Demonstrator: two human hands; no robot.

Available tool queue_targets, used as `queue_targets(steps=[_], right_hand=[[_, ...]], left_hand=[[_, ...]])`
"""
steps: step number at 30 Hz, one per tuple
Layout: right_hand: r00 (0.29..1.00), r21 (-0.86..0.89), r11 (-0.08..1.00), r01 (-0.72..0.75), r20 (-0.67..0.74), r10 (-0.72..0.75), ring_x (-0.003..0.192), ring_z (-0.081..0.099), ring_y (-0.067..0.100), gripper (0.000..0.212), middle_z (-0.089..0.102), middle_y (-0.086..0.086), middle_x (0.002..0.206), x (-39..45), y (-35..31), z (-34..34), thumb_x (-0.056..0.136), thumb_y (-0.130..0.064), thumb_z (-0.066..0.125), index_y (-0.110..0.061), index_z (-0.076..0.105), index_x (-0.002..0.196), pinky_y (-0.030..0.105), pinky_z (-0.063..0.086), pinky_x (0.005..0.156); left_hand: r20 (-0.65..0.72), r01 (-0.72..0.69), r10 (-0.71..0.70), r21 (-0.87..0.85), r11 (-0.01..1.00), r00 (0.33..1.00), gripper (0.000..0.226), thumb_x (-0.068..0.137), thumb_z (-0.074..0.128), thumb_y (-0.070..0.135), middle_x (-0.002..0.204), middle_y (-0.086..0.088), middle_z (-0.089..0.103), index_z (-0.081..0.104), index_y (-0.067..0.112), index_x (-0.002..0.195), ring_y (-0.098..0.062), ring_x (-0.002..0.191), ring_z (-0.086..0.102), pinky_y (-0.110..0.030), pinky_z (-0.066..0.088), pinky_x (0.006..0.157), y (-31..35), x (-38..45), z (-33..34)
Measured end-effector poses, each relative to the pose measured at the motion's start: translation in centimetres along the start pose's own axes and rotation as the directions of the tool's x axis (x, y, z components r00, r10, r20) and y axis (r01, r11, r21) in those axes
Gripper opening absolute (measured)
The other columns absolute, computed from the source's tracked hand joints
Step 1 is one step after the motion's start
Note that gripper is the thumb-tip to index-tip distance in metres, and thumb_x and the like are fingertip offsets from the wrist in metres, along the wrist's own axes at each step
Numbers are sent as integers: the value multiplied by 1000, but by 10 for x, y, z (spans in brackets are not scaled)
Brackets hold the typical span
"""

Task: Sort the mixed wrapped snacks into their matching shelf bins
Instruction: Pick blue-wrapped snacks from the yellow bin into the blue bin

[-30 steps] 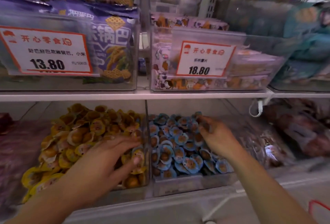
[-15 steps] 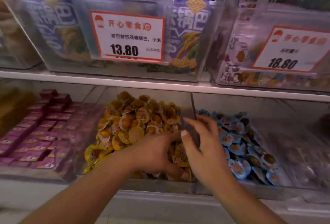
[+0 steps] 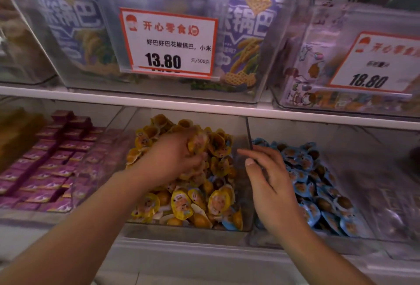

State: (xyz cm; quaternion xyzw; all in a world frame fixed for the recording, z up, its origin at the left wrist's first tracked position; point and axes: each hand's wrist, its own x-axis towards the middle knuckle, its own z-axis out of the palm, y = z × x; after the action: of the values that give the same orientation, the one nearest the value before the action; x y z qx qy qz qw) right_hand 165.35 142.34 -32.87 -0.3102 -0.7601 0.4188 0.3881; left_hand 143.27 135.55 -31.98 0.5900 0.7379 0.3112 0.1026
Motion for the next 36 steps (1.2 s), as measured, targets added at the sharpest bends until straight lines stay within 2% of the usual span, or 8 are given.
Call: queue_targets(steps=[8,11,16,21,25,28,33,36], right_hand=[[1000,76,997,-8,-7,8,115,50,-9,29,54,-8,123,1,1,-3,102,-17,52,-38,71,105,1,34,92],[1000,85,996,-14,-8,15,115,51,-9,27,55,-10,122,1,0,-4,102,-17,51,-34,72,107,2,34,93],[999,108,994,-31,-13,33,114,51,-10,27,56,-12,121,1,-1,-5,102,-17,51,-33,73,105,1,34,93],[998,97,995,-20,-54,26,110,53,-9,28,56,-11,118,2,-2,0,101,-15,52,-36,71,99,2,36,89],[997,72,997,-17,-68,21,107,55,-6,27,56,-11,116,1,0,1,101,-14,52,-32,72,101,3,38,86],[997,68,998,-6,-80,12,107,55,-7,27,56,-9,116,2,0,0,101,-12,53,-30,72,102,2,37,87],[997,20,1000,-21,-78,22,103,50,-16,22,53,-9,117,1,-2,1,100,-16,54,-30,71,100,-1,35,83],[997,6,1000,-17,-74,18,104,48,-16,21,53,-8,117,1,-3,0,100,-17,53,-27,71,101,-2,33,86]], left_hand=[[25,-73,68,331,941,997,76,86,68,48,145,-4,47,34,29,151,-27,128,51,-41,44,105,15,0,15],[86,-134,121,179,975,989,59,91,65,33,143,2,51,44,30,145,-17,129,50,-35,42,108,14,0,20],[-51,109,-118,-157,982,992,28,97,54,8,96,14,72,64,28,113,-7,95,68,-16,51,82,-2,2,-2],[-314,76,-18,173,982,949,17,97,56,22,104,-1,71,68,22,109,-22,97,66,-34,52,84,-7,20,-5],[114,-50,-19,578,815,993,45,90,50,63,111,-3,64,64,27,112,-27,109,58,-39,43,89,19,54,35],[294,-104,-129,663,741,947,50,85,58,65,122,-1,63,62,31,121,-27,116,56,-41,43,94,23,73,41],[271,27,-65,145,989,960,29,71,84,37,97,12,68,72,32,97,-12,94,66,-30,55,79,2,63,15],[119,124,-104,-181,976,987,25,68,87,43,85,12,74,73,32,86,-2,81,69,-19,54,71,-4,57,-2]])
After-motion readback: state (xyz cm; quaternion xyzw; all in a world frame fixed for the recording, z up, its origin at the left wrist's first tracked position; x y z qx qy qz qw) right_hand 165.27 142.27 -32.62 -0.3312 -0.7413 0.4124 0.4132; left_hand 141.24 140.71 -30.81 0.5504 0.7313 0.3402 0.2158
